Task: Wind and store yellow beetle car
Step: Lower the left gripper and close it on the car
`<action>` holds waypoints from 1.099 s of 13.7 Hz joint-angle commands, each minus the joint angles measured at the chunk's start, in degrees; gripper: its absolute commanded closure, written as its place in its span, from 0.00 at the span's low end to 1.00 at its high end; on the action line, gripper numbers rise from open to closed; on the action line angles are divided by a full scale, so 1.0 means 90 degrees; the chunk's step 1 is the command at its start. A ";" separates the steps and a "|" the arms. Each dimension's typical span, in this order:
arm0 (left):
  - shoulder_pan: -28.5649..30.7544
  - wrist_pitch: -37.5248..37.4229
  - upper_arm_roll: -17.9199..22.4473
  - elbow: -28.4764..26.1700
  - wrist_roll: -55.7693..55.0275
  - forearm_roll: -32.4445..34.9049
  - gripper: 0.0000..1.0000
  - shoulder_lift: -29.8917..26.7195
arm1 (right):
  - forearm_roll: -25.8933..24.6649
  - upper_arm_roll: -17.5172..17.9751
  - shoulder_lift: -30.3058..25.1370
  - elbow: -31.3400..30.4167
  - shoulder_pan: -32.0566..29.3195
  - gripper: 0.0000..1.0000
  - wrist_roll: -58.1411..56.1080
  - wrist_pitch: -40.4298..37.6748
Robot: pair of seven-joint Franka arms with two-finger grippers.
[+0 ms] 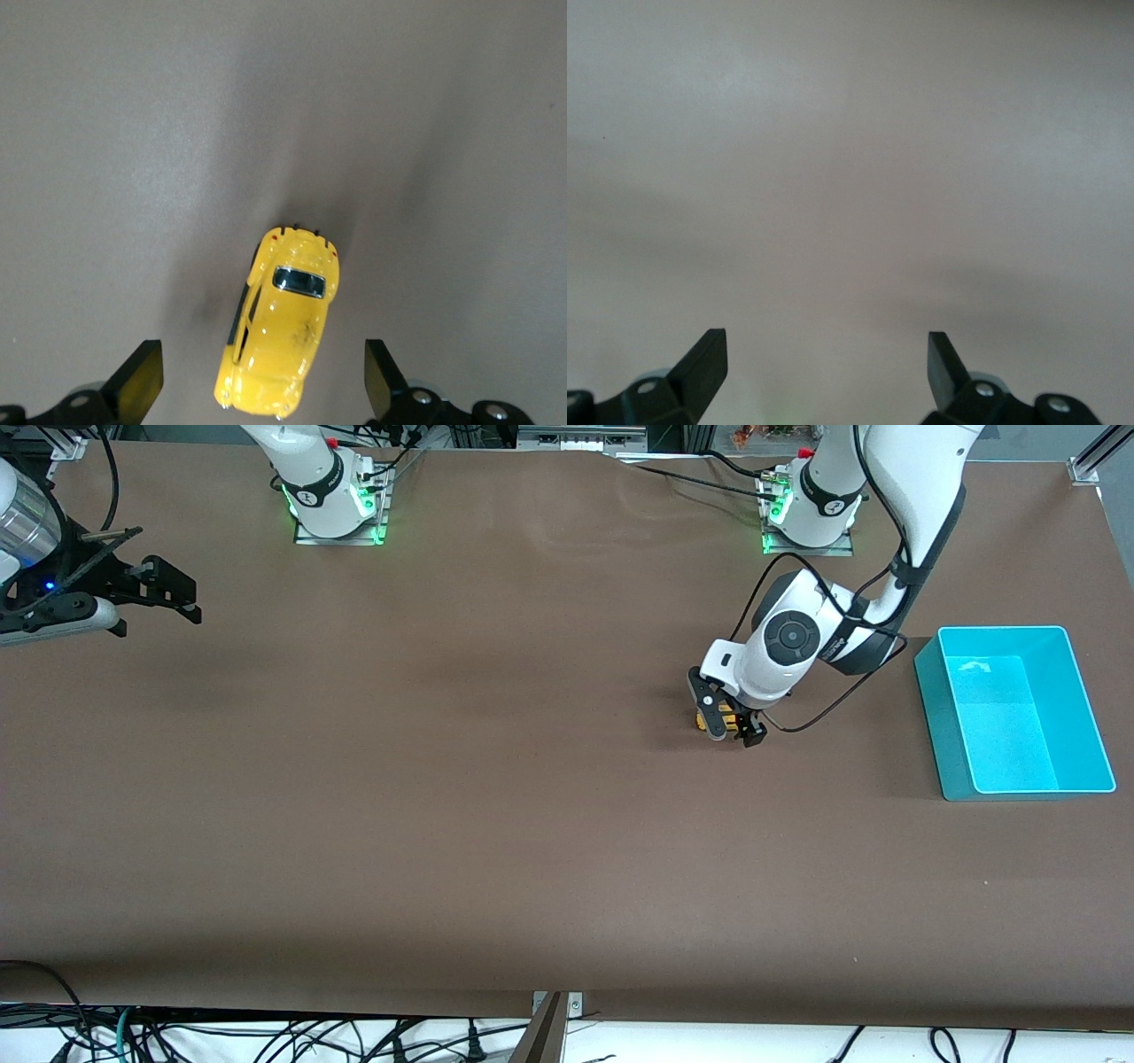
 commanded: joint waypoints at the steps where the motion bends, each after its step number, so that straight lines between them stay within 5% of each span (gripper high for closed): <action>1: -0.0013 0.0407 0.0000 0.0010 0.0075 0.0576 0.03 0.0246 | 0.0018 -0.0020 -0.0038 -0.0012 -0.0009 0.00 -0.0136 -0.0024; 6: -0.0032 0.0604 0.0000 -0.0117 0.0075 0.0784 0.07 0.0462 | -0.0001 -0.0020 -0.0048 -0.0002 -0.0009 0.00 -0.0146 0.0005; 10: -0.0051 0.0585 0.0000 -0.0058 0.0182 0.1155 0.66 0.0541 | 0.0009 -0.0020 -0.0048 -0.0002 -0.0009 0.00 -0.0146 0.0034; 15: -0.0081 -0.0184 -0.0029 -0.0019 0.0338 0.1155 0.85 -0.0004 | 0.0009 -0.0020 -0.0048 -0.0002 -0.0009 0.00 -0.0136 0.0034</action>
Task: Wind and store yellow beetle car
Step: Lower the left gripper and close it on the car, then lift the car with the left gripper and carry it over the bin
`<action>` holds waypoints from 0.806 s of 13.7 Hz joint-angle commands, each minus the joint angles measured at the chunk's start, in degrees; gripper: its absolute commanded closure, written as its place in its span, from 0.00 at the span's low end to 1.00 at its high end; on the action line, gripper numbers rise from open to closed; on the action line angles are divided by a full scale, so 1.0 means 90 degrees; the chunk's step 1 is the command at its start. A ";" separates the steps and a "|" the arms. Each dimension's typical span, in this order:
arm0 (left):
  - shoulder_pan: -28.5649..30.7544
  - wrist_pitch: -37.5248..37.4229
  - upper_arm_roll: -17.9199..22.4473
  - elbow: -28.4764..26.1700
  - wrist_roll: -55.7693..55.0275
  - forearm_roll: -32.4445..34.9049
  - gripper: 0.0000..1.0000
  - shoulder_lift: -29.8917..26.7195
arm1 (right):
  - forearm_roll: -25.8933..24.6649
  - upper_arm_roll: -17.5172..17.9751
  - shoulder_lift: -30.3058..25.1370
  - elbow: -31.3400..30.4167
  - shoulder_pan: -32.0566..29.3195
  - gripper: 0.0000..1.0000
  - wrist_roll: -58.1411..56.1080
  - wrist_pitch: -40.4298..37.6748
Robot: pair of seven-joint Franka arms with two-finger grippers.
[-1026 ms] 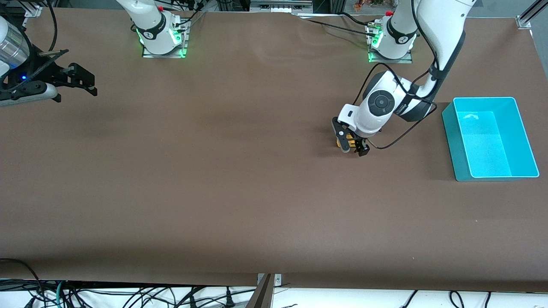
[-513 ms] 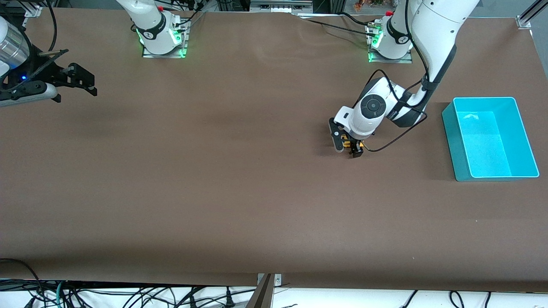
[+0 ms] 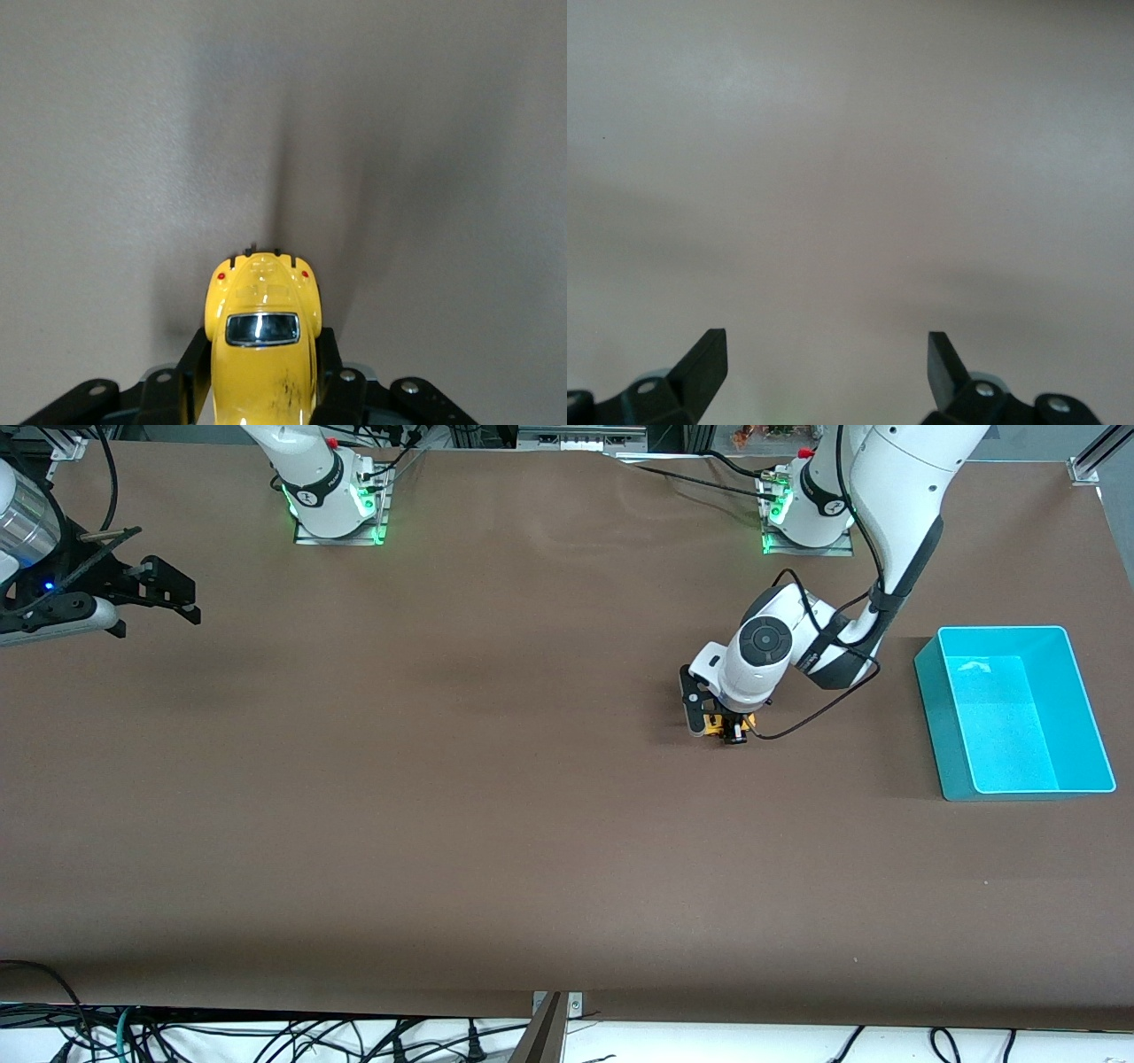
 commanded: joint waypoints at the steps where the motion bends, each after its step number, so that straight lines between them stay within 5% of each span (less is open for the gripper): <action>1: 0.0006 -0.0818 -0.0066 0.0002 0.0189 0.0142 0.85 -0.0689 | 0.0009 -0.0015 -0.0048 0.0000 -0.0009 0.00 -0.0104 0.0000; 6: 0.0648 -0.3238 -0.0096 0.1111 0.2115 -0.0314 0.84 -0.1092 | 0.0009 -0.0015 -0.0048 0.0000 -0.0009 0.00 -0.0104 0.0000; 11: 0.2132 -0.4549 -0.0086 0.2217 0.4551 -0.0581 0.84 -0.1024 | 0.0009 -0.0015 -0.0048 0.0000 -0.0009 0.00 -0.0113 0.0000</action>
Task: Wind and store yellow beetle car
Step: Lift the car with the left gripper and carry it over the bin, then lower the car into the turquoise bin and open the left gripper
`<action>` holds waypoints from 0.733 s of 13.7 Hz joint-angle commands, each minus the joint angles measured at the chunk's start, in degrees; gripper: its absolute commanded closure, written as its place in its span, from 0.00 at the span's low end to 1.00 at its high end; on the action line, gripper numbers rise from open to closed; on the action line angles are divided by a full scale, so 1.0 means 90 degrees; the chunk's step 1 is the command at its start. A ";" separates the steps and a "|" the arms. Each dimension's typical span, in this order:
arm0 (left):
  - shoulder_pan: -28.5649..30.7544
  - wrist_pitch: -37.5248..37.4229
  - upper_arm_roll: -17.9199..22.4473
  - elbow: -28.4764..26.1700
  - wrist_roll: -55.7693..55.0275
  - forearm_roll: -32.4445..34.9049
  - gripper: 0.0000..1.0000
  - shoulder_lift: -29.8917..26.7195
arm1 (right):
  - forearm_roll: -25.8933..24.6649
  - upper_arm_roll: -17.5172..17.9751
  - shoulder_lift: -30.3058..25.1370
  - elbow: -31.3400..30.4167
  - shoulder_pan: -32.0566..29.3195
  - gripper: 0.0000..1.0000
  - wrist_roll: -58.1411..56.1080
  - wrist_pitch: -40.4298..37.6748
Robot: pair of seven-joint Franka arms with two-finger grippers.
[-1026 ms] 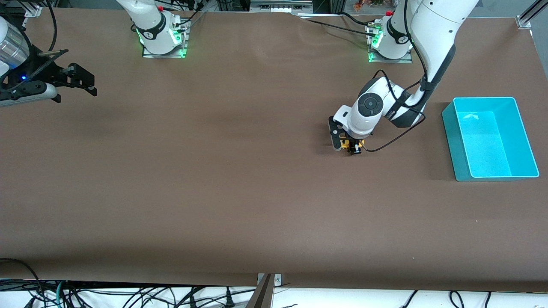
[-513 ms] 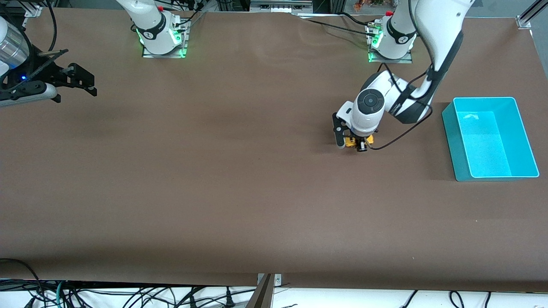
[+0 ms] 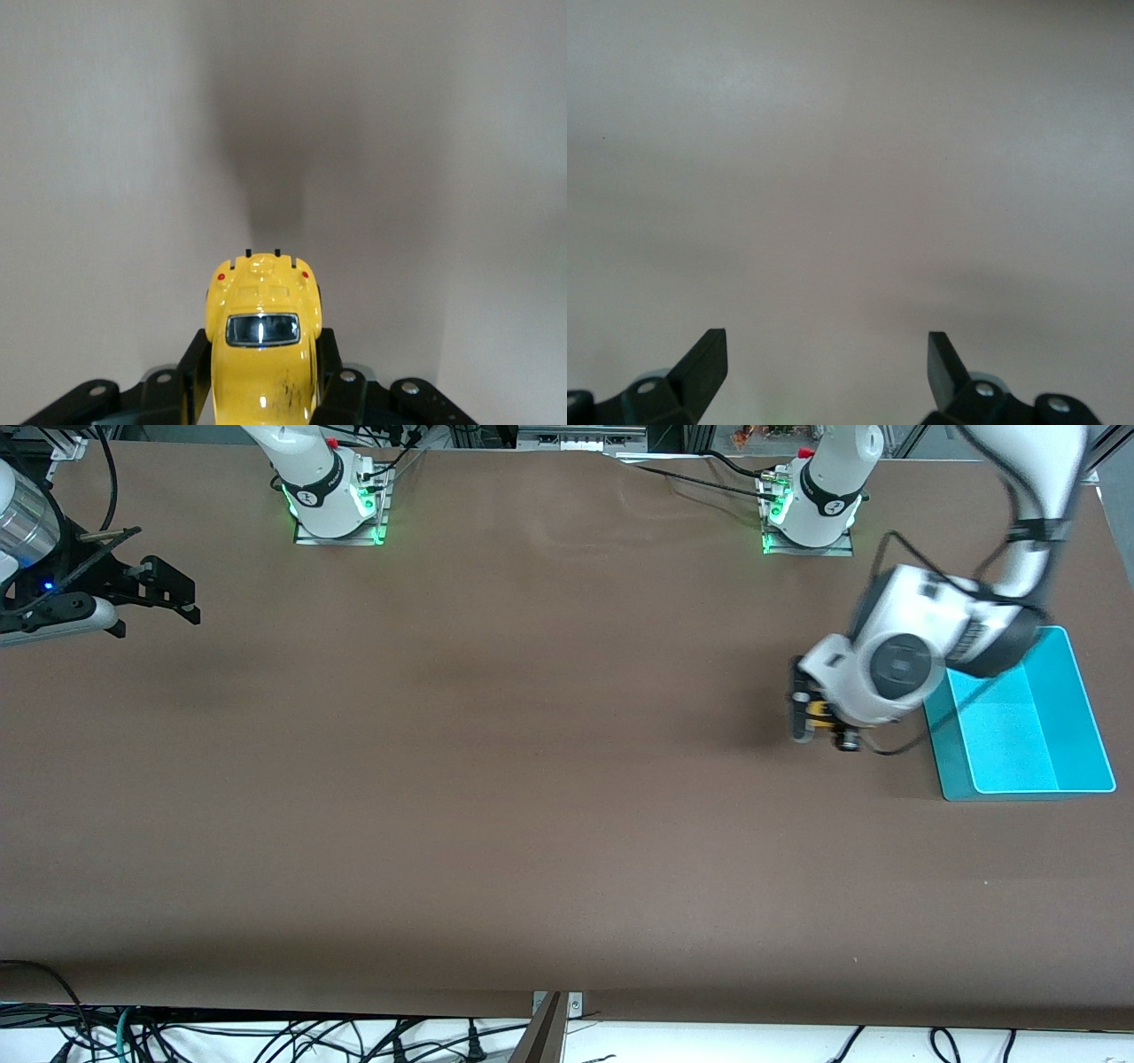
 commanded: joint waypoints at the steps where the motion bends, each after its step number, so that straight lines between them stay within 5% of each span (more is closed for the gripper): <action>1: 0.0862 -0.0648 -0.0077 0.0550 0.0960 -0.0161 0.84 0.0120 | 0.0009 -0.0011 -0.0048 0.0000 -0.0008 0.00 -0.0109 -0.0011; 7: 0.2718 -0.0631 -0.0019 0.1040 0.2718 0.0169 0.84 0.0685 | -0.0001 -0.0011 -0.0048 -0.0010 -0.0008 0.00 -0.0109 -0.0011; 10: 0.3539 0.0138 -0.0019 0.1011 0.3391 0.0473 0.84 0.1260 | 0.0009 -0.0011 -0.0038 -0.0010 -0.0008 0.00 -0.0109 -0.0011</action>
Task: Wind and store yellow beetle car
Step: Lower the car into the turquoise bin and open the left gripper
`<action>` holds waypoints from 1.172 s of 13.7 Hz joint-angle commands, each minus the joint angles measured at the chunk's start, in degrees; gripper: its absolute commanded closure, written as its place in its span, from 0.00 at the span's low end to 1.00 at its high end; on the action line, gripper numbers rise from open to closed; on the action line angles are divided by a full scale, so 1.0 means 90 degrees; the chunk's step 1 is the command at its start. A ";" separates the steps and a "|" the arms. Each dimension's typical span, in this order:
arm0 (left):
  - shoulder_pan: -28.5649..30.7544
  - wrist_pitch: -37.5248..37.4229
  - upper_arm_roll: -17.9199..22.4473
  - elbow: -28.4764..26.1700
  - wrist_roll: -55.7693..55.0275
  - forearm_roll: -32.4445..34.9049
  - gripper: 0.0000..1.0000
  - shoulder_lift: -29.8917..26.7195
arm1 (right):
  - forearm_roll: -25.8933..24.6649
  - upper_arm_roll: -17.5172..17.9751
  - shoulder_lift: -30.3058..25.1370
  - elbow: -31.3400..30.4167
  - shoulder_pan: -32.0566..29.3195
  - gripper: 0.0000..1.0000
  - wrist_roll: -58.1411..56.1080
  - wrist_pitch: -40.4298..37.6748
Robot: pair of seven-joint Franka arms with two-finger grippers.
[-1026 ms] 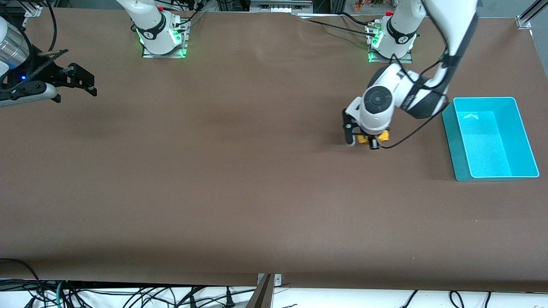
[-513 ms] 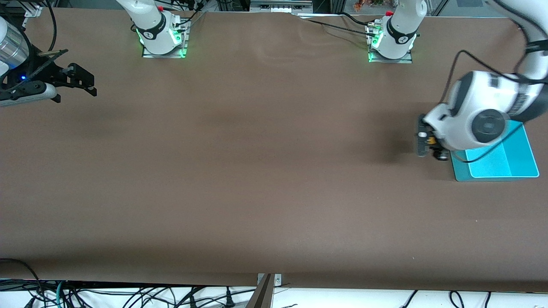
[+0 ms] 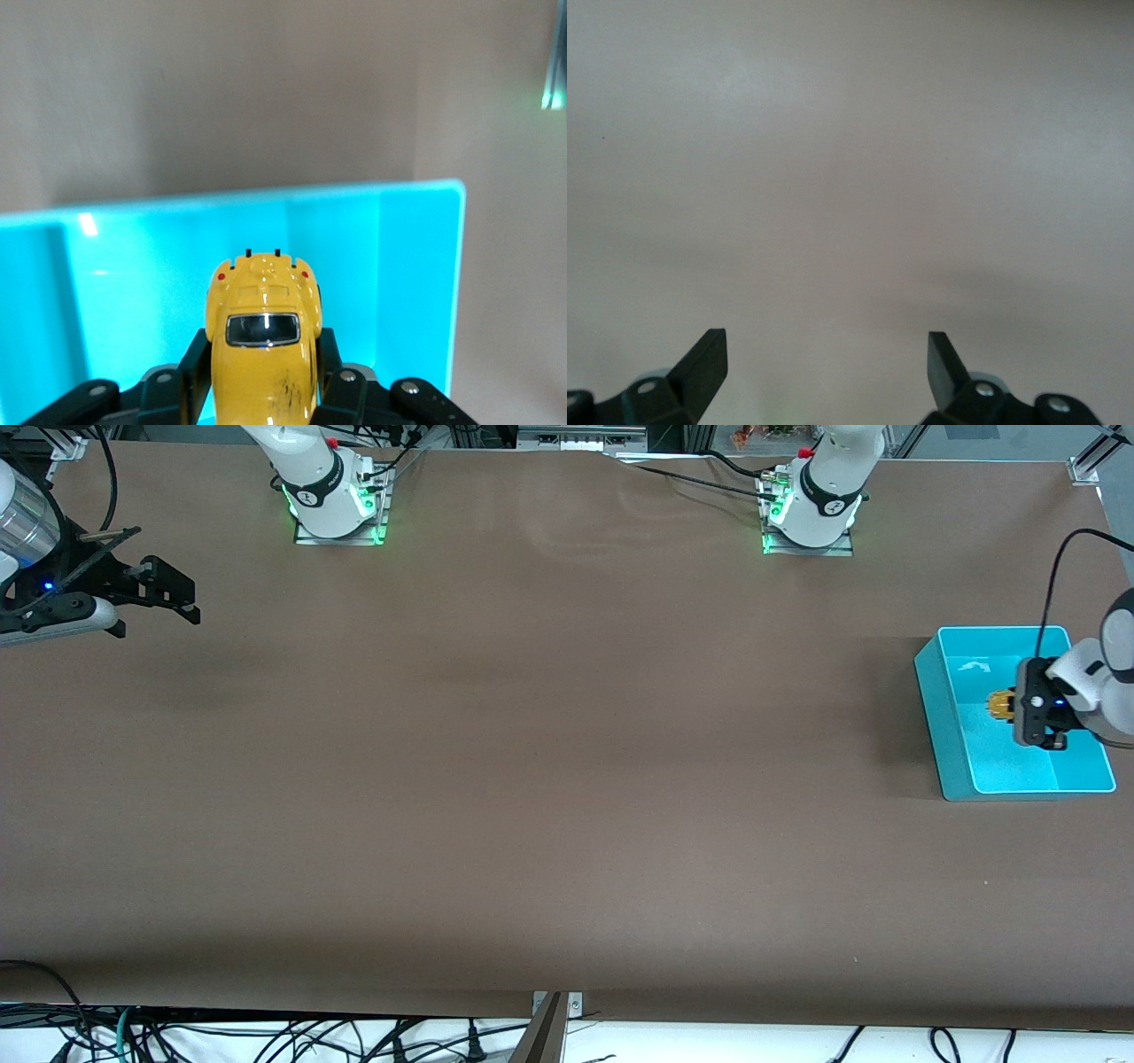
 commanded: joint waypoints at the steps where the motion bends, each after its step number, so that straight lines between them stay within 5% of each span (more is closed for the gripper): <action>1: 0.0621 0.0596 -0.0098 0.0217 0.0817 0.0162 0.84 0.0786 | 0.0000 -0.0010 -0.0048 -0.0009 -0.0008 0.00 -0.0106 -0.0011; 7: 0.1257 0.1253 -0.0157 0.0070 0.1055 0.0084 0.78 0.1579 | 0.0000 -0.0010 -0.0048 -0.0009 -0.0008 0.00 -0.0106 -0.0001; 9: 0.1288 0.1195 -0.0157 0.0090 0.1074 -0.0129 0.00 0.1561 | 0.0010 -0.0010 -0.0048 -0.0009 -0.0008 0.00 -0.0115 -0.0011; 13: 0.1229 0.0787 -0.0196 0.0440 0.0967 -0.0160 0.00 0.1336 | 0.0010 -0.0010 -0.0039 -0.0009 -0.0008 0.00 -0.0115 -0.0001; 16: 0.0829 -0.0656 -0.0196 0.1745 0.0578 -0.0150 0.00 0.1375 | 0.0010 -0.0010 -0.0039 -0.0009 -0.0008 0.00 -0.0115 -0.0001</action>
